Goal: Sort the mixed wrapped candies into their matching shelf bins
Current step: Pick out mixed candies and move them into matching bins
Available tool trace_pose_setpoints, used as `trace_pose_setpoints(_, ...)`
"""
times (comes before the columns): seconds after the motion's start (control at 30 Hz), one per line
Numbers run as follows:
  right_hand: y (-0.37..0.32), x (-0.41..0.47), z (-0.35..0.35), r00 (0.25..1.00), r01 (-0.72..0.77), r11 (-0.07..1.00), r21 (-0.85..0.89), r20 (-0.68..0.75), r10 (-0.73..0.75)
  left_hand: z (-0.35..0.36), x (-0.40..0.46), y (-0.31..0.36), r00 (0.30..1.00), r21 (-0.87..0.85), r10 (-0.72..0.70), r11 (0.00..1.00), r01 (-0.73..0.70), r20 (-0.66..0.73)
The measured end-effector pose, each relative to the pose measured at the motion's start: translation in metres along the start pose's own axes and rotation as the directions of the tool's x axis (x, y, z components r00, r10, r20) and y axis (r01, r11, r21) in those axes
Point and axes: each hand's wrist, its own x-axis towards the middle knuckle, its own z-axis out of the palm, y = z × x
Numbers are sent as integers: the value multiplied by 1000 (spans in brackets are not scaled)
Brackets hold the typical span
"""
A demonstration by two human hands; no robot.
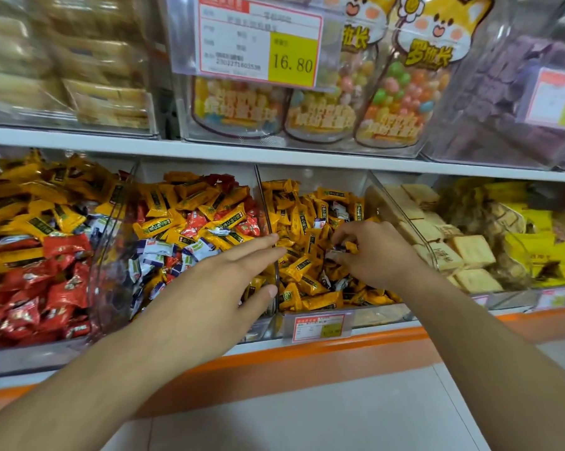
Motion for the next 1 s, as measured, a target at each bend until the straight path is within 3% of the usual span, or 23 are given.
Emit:
trace_pose_setpoints(0.43,2,-4,0,995,50,999,16,-92,-49,5,1,-11,997,-31,63,997,-65,-47)
trace_pose_setpoints(0.63,2,-1,4,998,67,997,-34,18,-67,4,-1,-10,997,-32,68,997,-69,-44)
trace_pose_setpoints(0.8,0,2,3,999,26,1000,-15,25,-25,3,-1,-10,997,-43,64,997,-65,-38)
trace_pose_setpoints(1.0,-2,-3,3,997,-10,998,-58,-83,5,0,-2,-8,998,-40,54,998,-55,-20)
